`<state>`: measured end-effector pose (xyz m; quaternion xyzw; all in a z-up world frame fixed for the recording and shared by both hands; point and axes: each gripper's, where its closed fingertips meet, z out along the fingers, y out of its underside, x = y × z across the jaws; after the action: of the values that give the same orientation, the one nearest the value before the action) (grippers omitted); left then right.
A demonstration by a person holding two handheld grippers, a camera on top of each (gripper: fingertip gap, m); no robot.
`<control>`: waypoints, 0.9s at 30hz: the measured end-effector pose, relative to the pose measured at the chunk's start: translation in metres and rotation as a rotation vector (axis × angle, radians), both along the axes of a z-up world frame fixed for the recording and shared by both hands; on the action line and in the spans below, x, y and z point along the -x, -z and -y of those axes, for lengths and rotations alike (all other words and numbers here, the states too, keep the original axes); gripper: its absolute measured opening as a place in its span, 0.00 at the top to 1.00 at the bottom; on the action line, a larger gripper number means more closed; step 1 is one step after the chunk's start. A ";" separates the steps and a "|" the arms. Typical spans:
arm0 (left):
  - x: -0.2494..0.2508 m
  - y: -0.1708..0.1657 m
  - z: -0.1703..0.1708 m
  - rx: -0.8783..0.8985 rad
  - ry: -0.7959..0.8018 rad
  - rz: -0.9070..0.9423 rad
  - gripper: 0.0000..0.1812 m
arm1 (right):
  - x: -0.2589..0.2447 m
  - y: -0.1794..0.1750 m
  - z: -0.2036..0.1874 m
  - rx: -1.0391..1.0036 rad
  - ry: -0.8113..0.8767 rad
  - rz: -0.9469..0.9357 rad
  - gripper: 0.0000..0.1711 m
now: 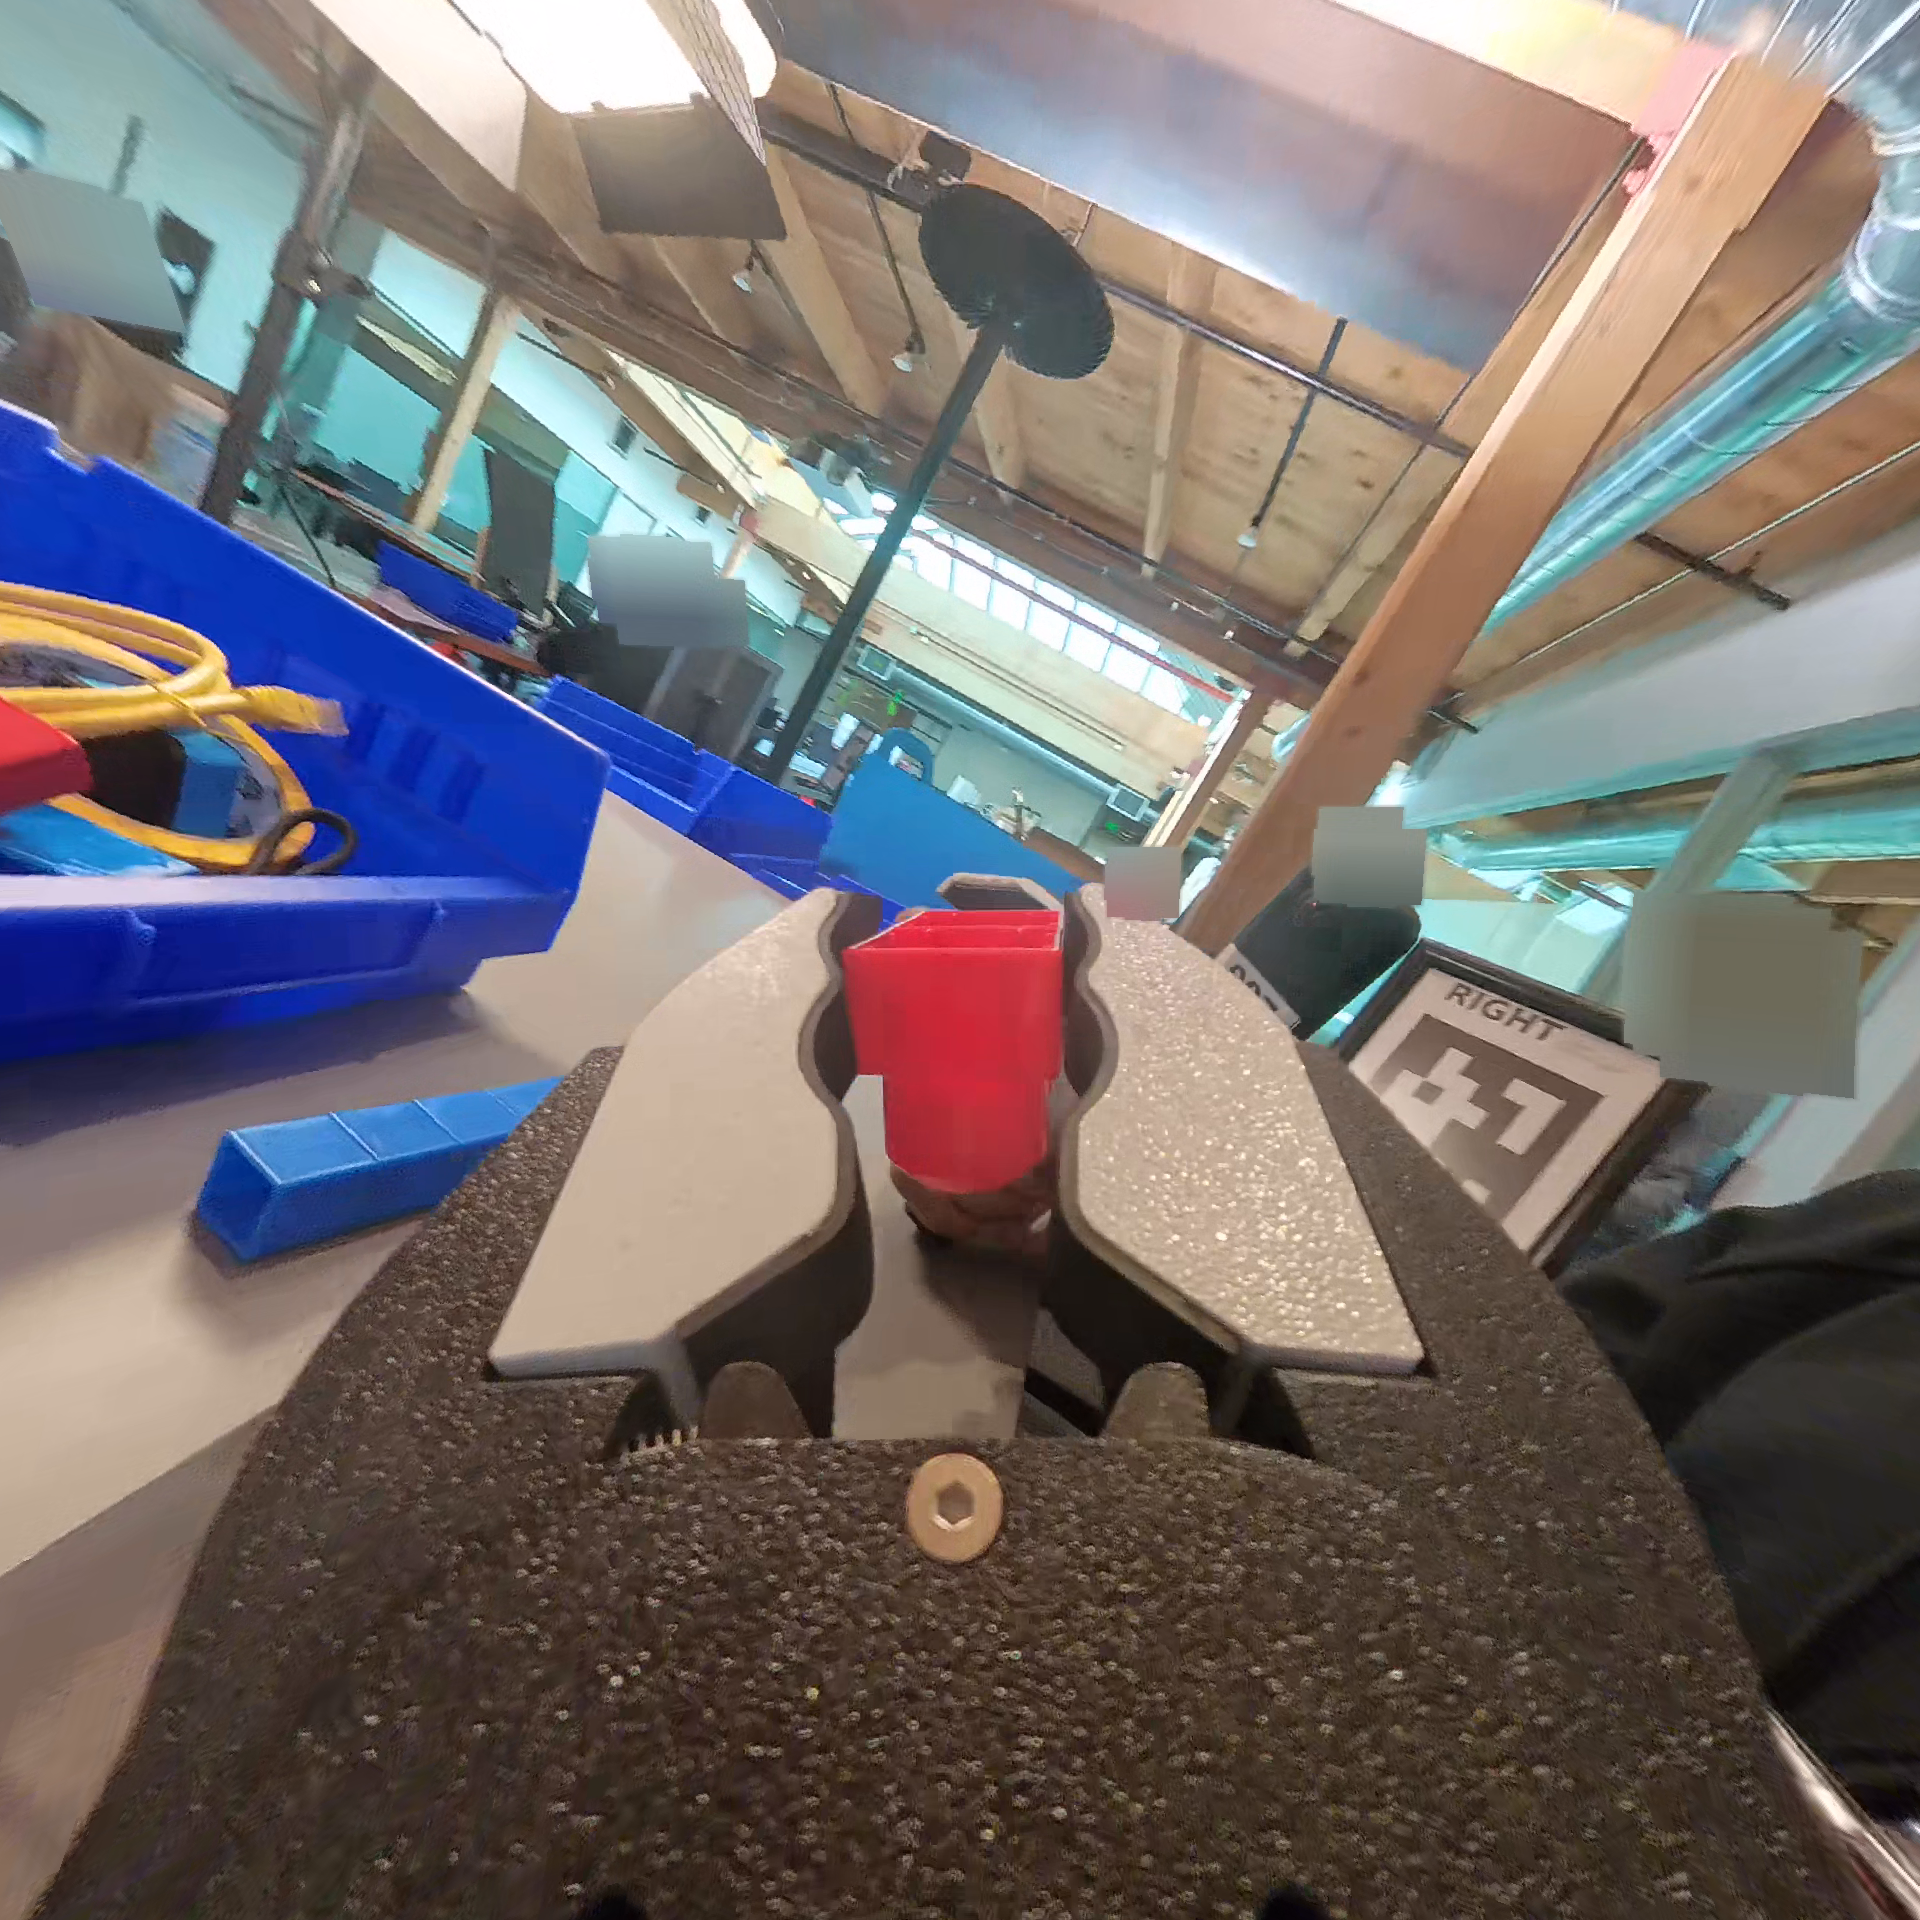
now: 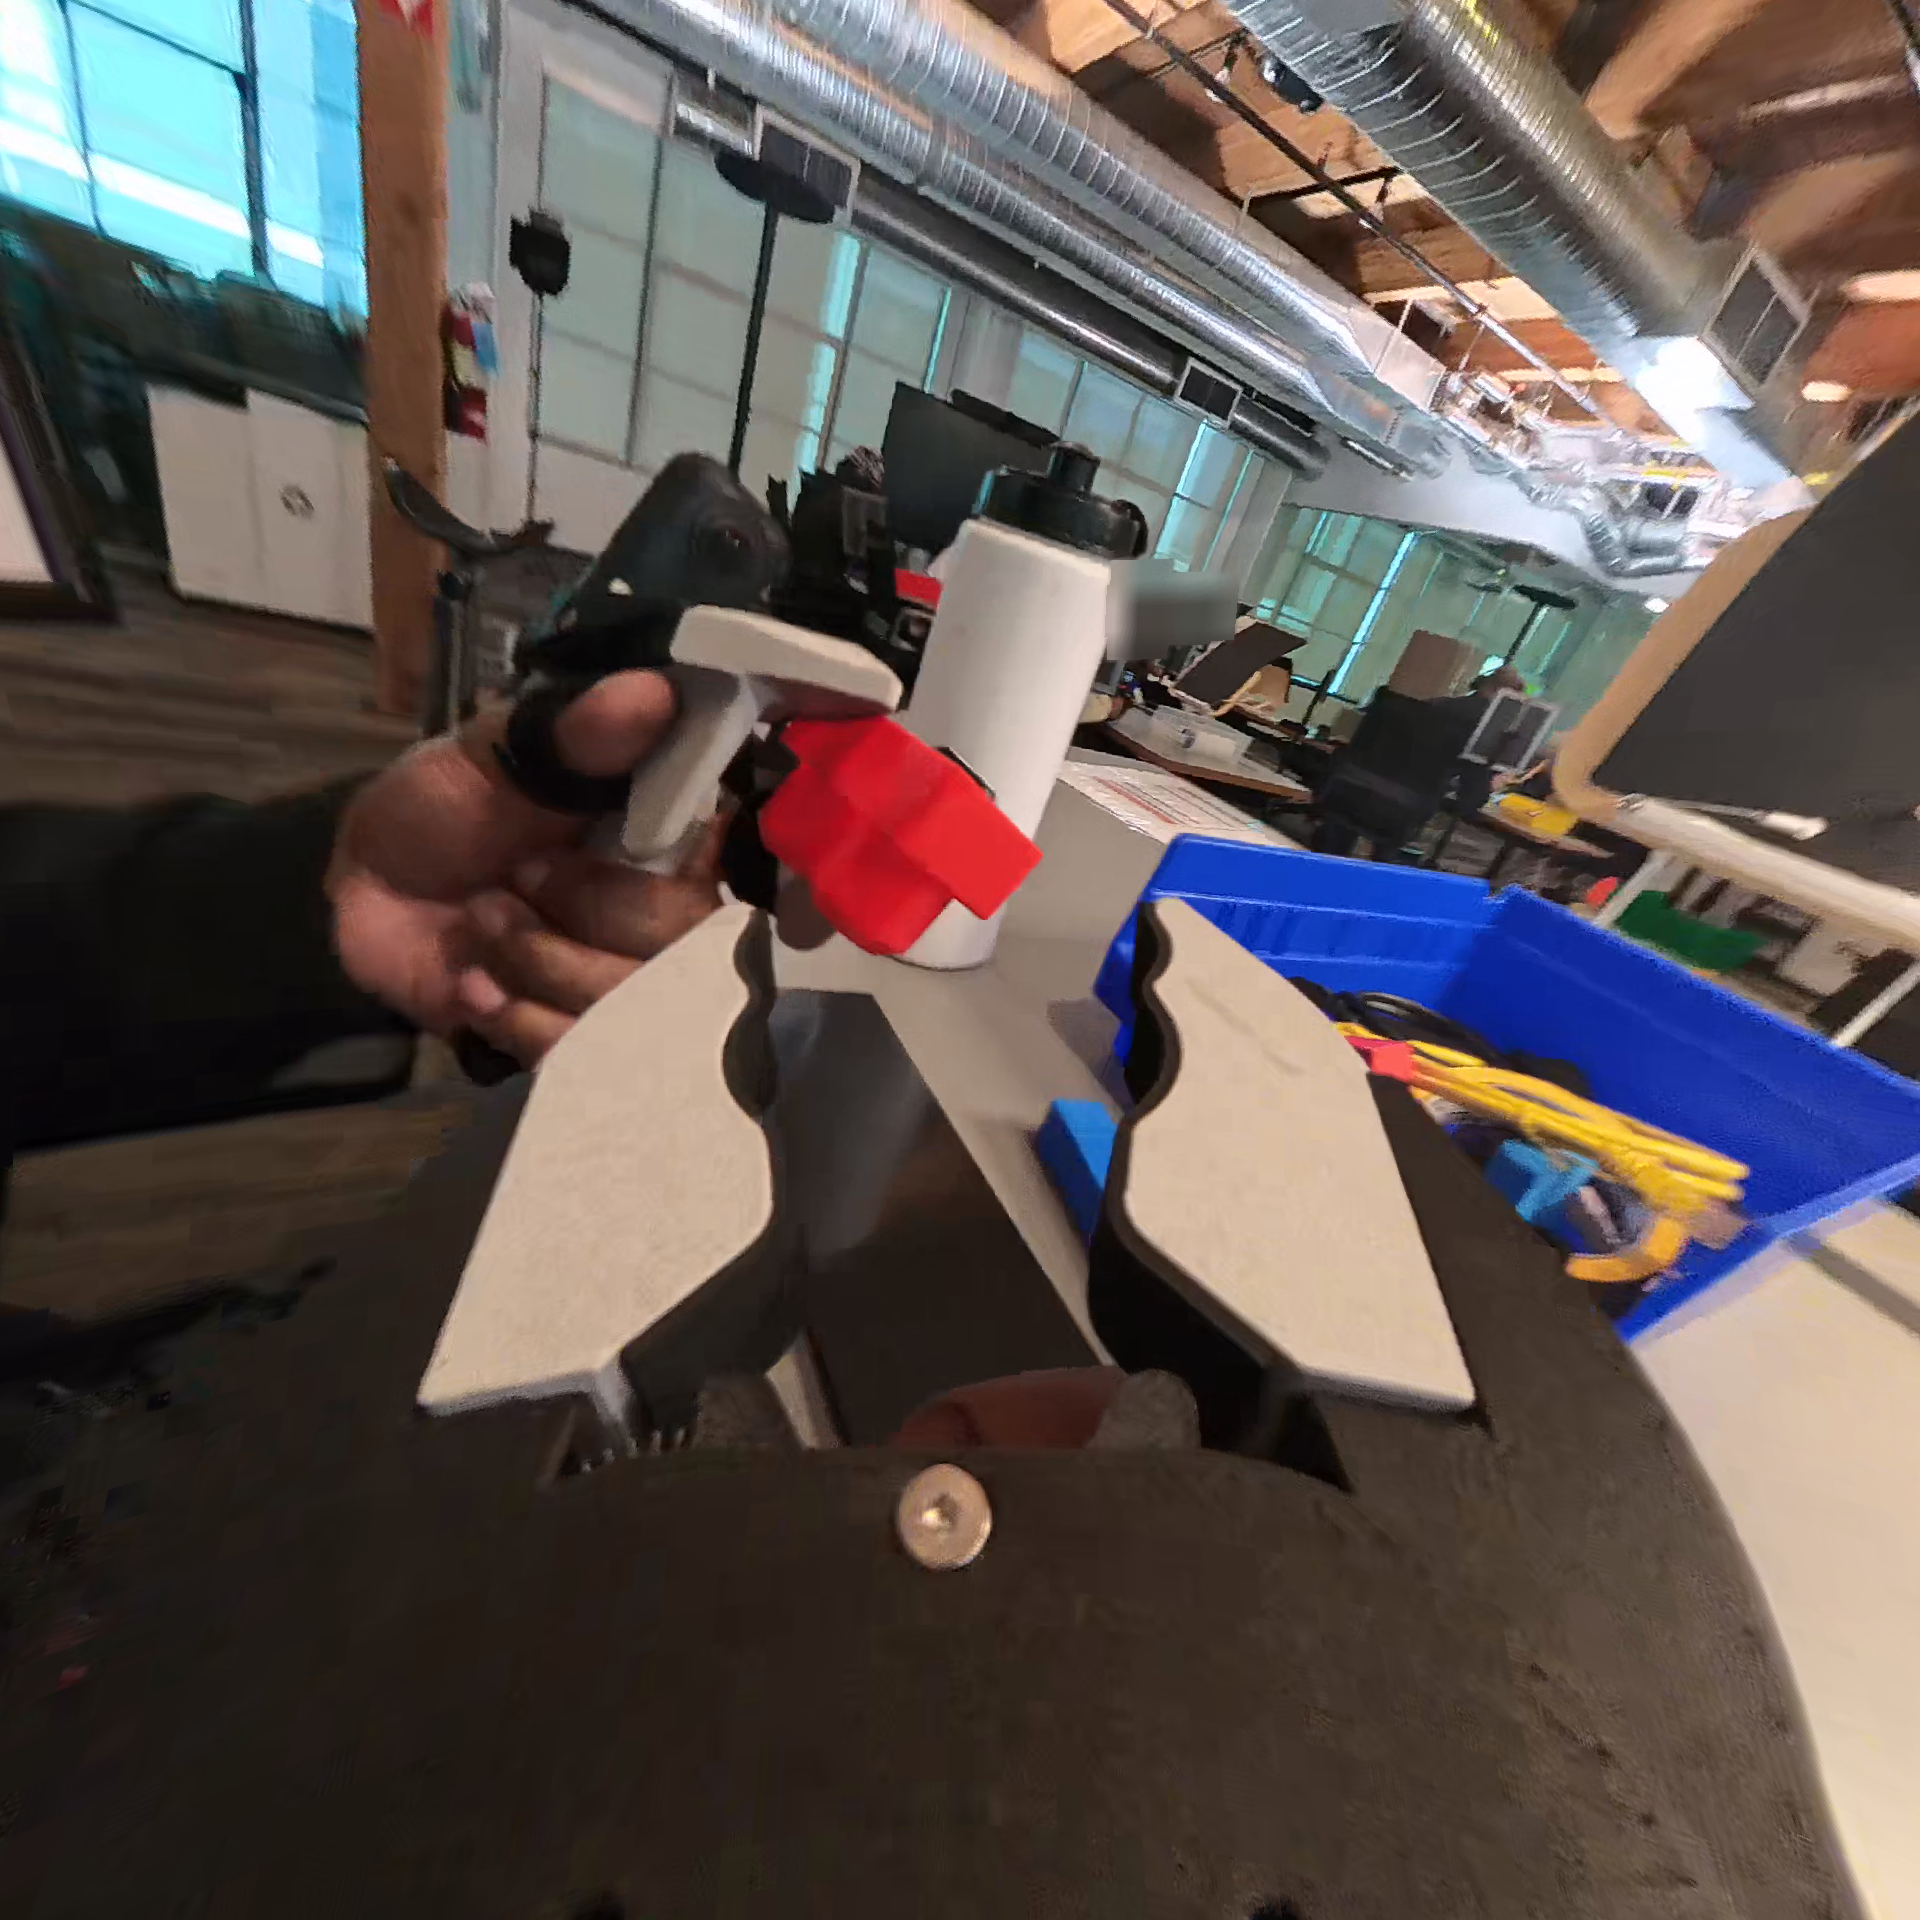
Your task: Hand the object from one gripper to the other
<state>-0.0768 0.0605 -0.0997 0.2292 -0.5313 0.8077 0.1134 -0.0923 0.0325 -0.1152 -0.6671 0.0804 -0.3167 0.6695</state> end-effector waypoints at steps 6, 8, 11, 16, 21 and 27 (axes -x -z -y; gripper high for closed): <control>0.017 0.012 0.021 -0.133 0.122 0.037 0.79 | 0.011 0.021 -0.020 0.227 0.046 0.228 0.51; 0.019 0.013 0.023 -0.141 0.137 0.038 0.79 | 0.006 0.024 -0.020 0.264 0.089 0.257 0.52; 0.019 0.013 0.022 -0.129 0.166 0.018 0.79 | 0.003 0.025 -0.018 0.282 0.128 0.291 0.57; 0.020 0.016 0.024 -0.150 0.175 0.016 0.79 | -0.002 0.024 -0.014 0.318 0.209 0.376 0.71; 0.018 0.005 0.011 -0.034 0.172 0.018 0.64 | 0.002 0.021 -0.013 0.248 0.125 0.270 0.71; 0.011 -0.008 -0.011 0.083 0.111 0.081 0.55 | 0.014 0.001 -0.007 0.047 -0.027 0.131 0.71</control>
<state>-0.0875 0.0719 -0.0917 0.1618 -0.5134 0.8300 0.1457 -0.1068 0.0395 -0.1159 -0.6617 0.0199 -0.3522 0.6616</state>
